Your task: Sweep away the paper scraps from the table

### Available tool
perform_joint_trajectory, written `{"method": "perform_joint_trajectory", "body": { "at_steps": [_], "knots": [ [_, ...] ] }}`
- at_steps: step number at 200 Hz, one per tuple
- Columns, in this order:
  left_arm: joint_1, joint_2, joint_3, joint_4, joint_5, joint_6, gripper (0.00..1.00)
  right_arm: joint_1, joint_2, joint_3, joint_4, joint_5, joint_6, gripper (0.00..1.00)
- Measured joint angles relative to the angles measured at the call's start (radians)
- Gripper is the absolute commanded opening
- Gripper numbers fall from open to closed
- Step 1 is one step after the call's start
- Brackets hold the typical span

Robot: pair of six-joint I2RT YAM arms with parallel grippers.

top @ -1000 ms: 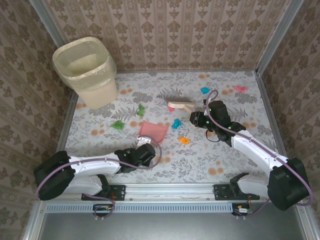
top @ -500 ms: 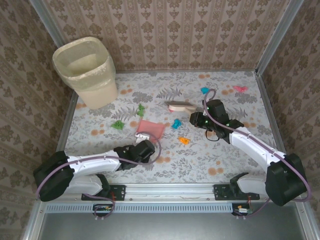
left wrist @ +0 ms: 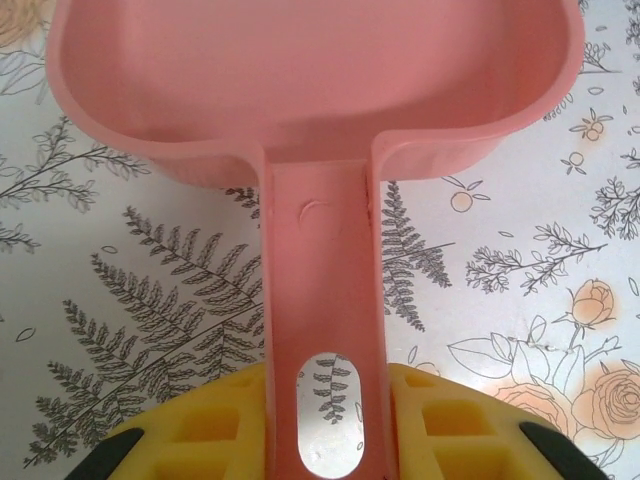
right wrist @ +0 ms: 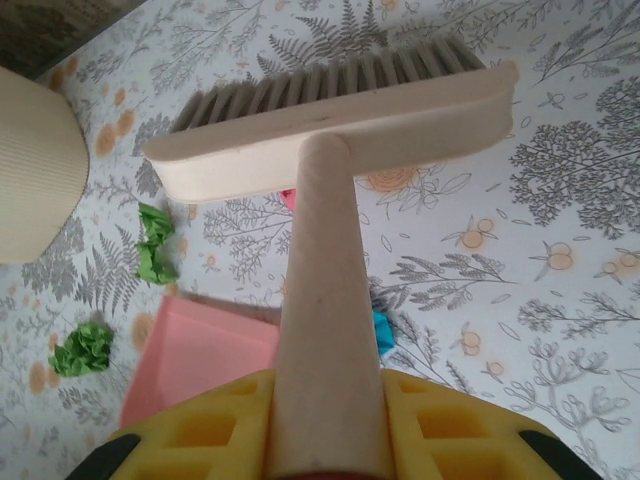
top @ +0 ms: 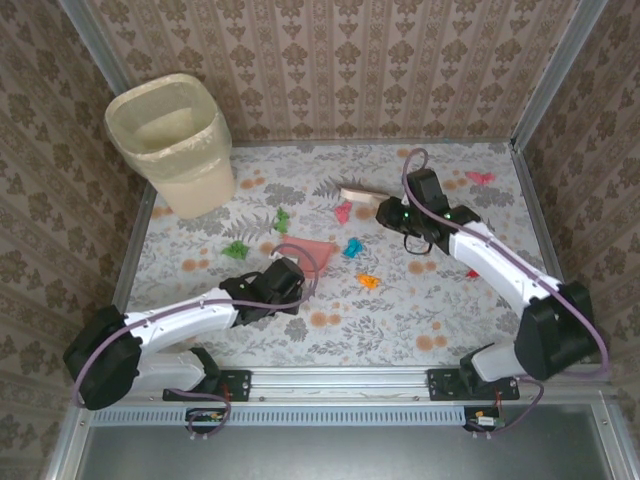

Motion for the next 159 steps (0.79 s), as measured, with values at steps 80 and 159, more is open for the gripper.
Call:
{"method": "perform_joint_trajectory", "body": {
  "at_steps": [80,159],
  "knots": [
    [0.048,0.177,0.111,-0.044,0.06,0.108,0.0,-0.018,0.245,0.152,-0.018,-0.125,0.085,0.0],
    [0.093,0.185,0.087,0.019,0.094,0.148,0.0,0.007,0.215,0.071,0.036,-0.277,0.15,0.0]
  ]
}}
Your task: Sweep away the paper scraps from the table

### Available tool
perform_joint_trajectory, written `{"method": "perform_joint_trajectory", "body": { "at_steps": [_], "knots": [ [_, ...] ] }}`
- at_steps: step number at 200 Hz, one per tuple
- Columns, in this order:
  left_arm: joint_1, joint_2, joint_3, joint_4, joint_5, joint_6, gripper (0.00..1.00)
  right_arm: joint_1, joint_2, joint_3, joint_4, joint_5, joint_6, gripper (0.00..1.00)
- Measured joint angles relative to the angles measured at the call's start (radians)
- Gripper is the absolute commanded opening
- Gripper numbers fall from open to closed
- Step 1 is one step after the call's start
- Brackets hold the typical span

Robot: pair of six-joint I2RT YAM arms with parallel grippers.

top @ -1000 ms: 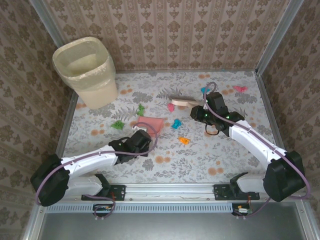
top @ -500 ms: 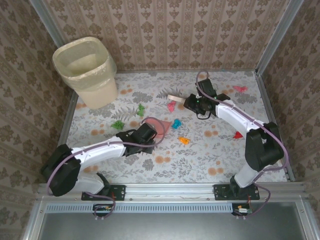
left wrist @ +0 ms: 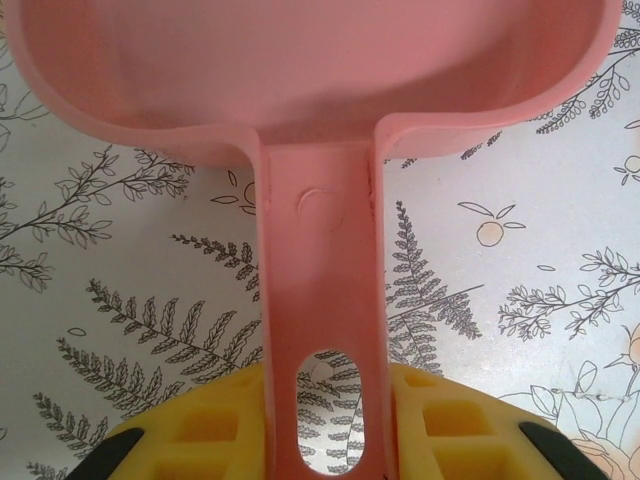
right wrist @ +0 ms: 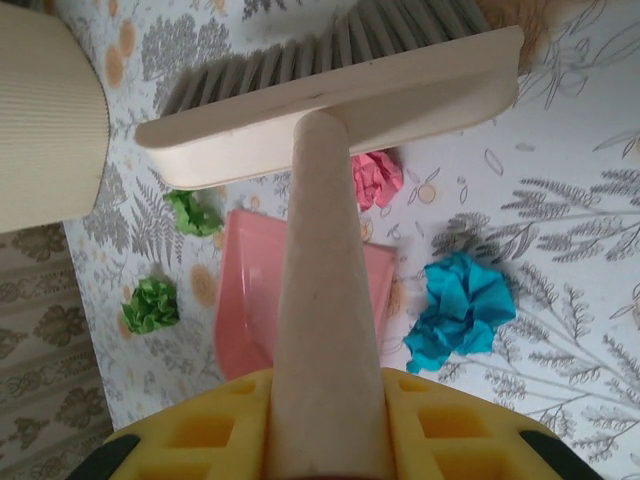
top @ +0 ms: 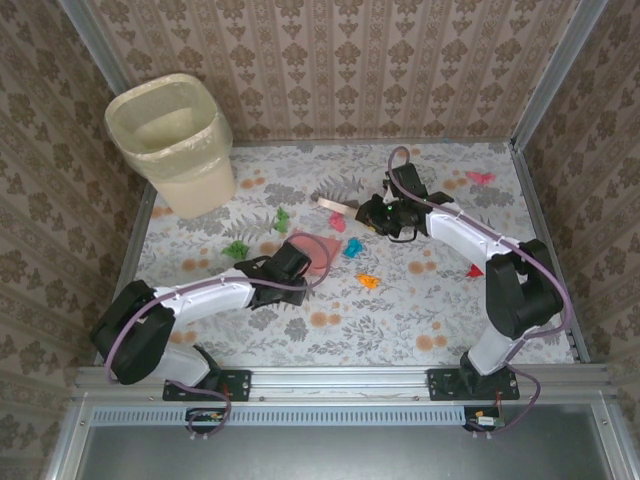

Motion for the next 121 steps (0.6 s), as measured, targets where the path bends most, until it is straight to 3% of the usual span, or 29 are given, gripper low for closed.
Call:
{"method": "perform_joint_trajectory", "body": {
  "at_steps": [60,121],
  "knots": [
    [0.013,-0.026,-0.048,0.054,0.003,-0.001,0.0,0.054,-0.112,-0.131,0.046,-0.08,0.064,0.0],
    [0.013,-0.072,-0.097,0.069,0.002,-0.011,0.0,0.065,-0.12,-0.169,0.146,-0.208,0.177,0.0]
  ]
}}
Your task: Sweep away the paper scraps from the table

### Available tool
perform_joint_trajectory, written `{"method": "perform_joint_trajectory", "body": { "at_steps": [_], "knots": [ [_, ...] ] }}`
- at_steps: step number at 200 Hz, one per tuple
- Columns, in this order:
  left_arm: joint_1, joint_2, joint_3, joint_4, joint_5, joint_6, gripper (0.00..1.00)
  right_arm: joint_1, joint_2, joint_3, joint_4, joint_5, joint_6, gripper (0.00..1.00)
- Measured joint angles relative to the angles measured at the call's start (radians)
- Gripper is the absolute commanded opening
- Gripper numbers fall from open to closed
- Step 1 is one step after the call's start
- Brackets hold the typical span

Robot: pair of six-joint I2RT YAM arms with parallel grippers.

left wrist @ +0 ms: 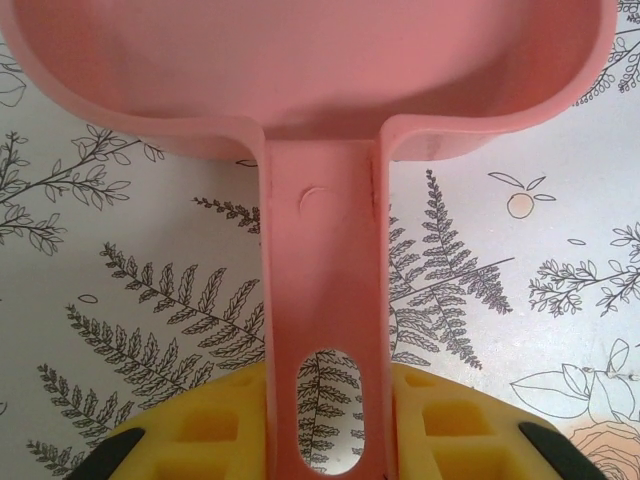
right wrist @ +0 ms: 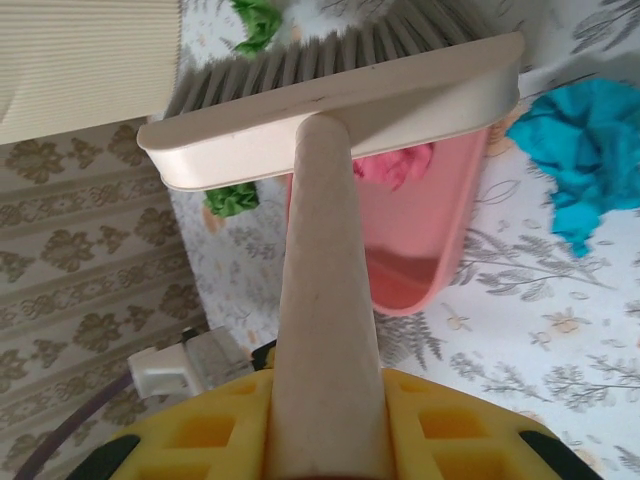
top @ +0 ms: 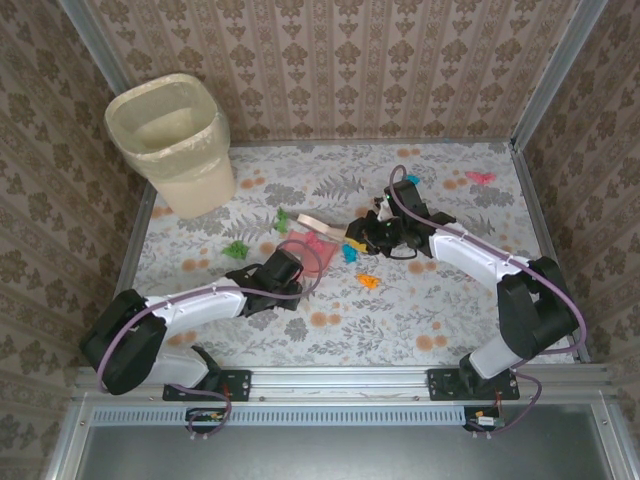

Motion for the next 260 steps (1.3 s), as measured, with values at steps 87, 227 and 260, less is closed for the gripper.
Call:
{"method": "perform_joint_trajectory", "body": {
  "at_steps": [87,227,260],
  "knots": [
    [-0.001,0.0,0.0,0.002,-0.01,-0.001,0.0,0.02,-0.123,0.0,-0.137,-0.007,-0.066,0.0],
    [-0.002,-0.047,-0.024,0.001,-0.043,-0.008,0.0,-0.01,-0.684,-0.549,0.146,0.557,-0.481,0.0],
    [-0.002,-0.112,-0.062,0.002,-0.052,-0.015,0.0,-0.01,-0.769,-0.694,0.266,0.664,-0.515,0.0]
  ]
}}
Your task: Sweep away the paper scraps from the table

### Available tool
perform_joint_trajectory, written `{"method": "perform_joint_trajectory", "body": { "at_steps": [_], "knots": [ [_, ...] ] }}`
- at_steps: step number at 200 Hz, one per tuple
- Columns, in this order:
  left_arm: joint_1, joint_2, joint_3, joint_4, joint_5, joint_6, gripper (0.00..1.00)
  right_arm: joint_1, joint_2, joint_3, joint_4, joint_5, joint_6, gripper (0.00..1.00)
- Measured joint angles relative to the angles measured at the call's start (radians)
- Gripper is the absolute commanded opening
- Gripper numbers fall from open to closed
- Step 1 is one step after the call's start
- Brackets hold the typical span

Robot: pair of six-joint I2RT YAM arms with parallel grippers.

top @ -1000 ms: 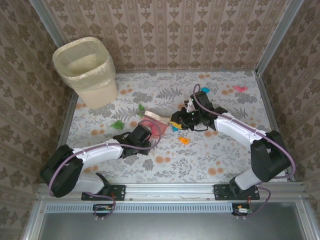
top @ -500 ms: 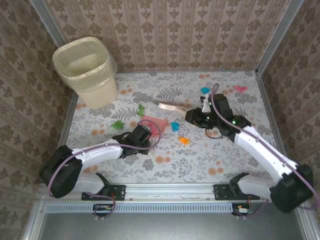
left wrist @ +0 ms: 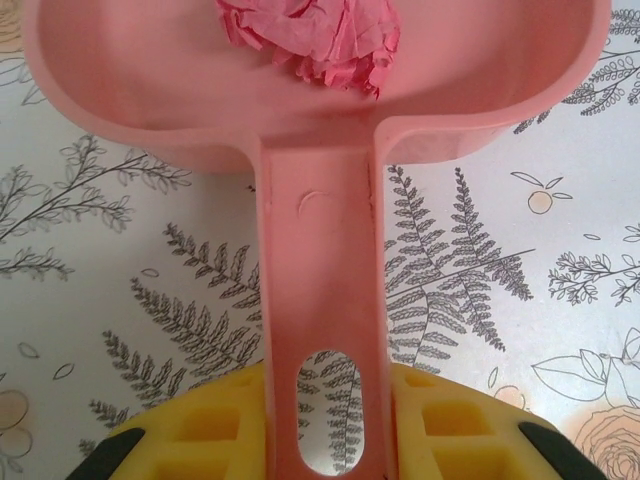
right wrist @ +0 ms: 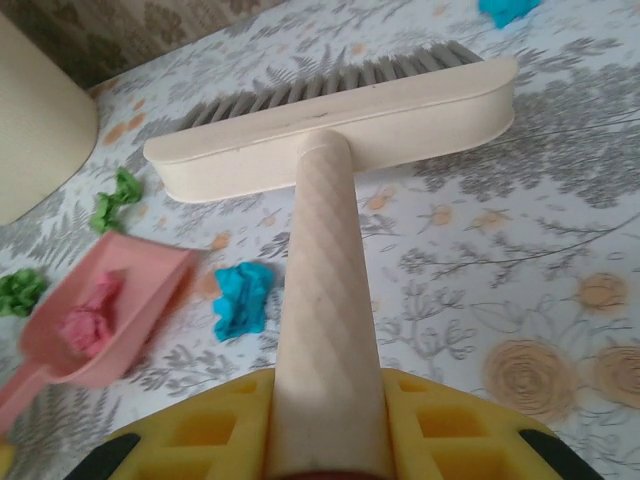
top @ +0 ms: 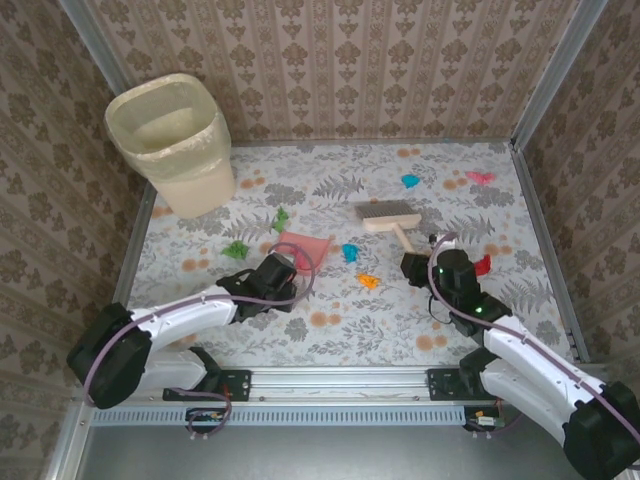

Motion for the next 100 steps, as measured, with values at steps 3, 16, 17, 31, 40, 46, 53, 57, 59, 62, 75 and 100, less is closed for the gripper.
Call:
{"method": "perform_joint_trajectory", "body": {
  "at_steps": [3,16,17,31,40,46,53,57,59,62,75,100],
  "knots": [
    [0.0,-0.006,-0.003,0.0,-0.002,-0.001,0.0,0.0,-0.009,-0.01,0.006,0.009,-0.002,0.0],
    [0.0,-0.031,-0.013,0.001,-0.008,-0.006,0.0,0.0,-0.042,-0.038,0.029,0.045,-0.002,0.0],
    [0.0,-0.034,-0.013,0.001,-0.008,-0.008,0.0,0.0,-0.045,-0.04,0.032,0.048,-0.003,0.0],
    [0.0,-0.056,-0.019,0.0,-0.015,-0.012,0.0,0.0,-0.063,-0.051,0.058,0.083,-0.002,0.0],
    [0.0,-0.069,-0.021,0.003,-0.018,-0.012,0.0,0.0,-0.064,-0.052,0.073,0.101,-0.001,0.0],
    [0.0,-0.076,-0.022,0.007,-0.018,-0.012,0.0,0.0,-0.063,-0.052,0.079,0.108,0.001,0.0],
    [-0.003,-0.087,-0.025,0.013,-0.018,-0.012,0.0,0.0,-0.06,-0.052,0.087,0.115,0.002,0.0],
    [-0.005,-0.092,-0.026,0.015,-0.019,-0.012,0.0,0.0,-0.056,-0.052,0.089,0.117,0.002,0.0],
    [-0.006,-0.097,-0.027,0.016,-0.018,-0.012,0.0,0.0,-0.055,-0.052,0.093,0.119,0.002,0.0],
    [-0.009,-0.102,-0.029,0.018,-0.019,-0.012,0.0,0.0,-0.05,-0.052,0.095,0.119,0.003,0.0],
    [-0.027,-0.133,-0.037,0.019,-0.021,-0.011,0.0,0.0,-0.028,-0.052,0.103,0.12,0.005,0.0],
    [-0.06,-0.198,-0.039,0.014,-0.026,-0.008,0.0,0.0,0.017,-0.052,0.104,0.119,0.01,0.0]
  ]
}}
